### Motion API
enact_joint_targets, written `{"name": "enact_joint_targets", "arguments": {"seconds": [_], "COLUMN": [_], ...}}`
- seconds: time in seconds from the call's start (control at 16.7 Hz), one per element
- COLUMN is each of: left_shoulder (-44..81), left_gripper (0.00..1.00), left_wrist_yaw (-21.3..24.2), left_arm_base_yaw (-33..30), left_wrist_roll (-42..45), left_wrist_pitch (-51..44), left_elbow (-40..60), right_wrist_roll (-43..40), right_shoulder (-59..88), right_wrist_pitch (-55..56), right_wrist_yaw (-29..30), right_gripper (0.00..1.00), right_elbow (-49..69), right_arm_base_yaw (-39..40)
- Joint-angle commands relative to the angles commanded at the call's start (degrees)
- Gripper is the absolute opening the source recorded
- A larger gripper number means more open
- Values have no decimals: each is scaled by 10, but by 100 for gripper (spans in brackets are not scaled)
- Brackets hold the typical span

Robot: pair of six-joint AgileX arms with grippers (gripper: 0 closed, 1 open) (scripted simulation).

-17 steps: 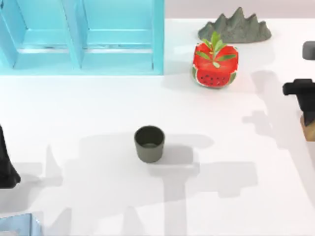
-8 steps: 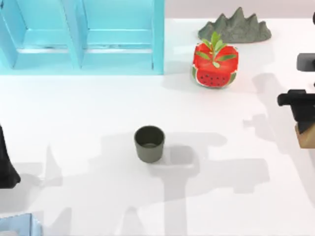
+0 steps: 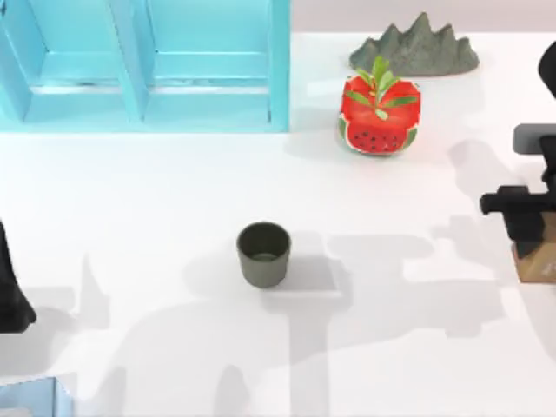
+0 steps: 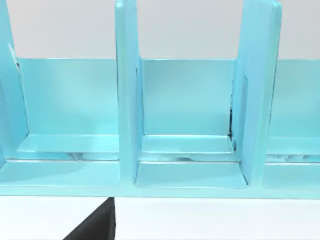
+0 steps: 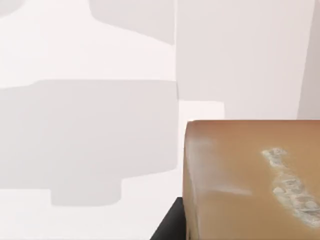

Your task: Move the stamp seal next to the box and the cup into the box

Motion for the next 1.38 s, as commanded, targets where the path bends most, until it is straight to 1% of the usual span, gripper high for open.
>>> {"name": "enact_joint_targets", "arguments": {"seconds": [0.78, 0.84, 1.38], "left_shoulder": [0, 0, 0], "left_gripper": [100, 100, 100], "left_wrist_yaw": [0, 0, 0], "left_arm_base_yaw": [0, 0, 0], "left_wrist_roll": [0, 0, 0], "left_wrist_pitch": [0, 0, 0], "left_elbow": [0, 0, 0], "right_wrist_roll": [0, 0, 0], "right_shoulder": [0, 0, 0], "right_wrist_pitch": [0, 0, -2], "right_wrist_yaw": [0, 0, 0], "right_gripper": [98, 100, 100], "right_elbow": [0, 0, 2], "right_arm_base_yaw": [0, 0, 0]}}
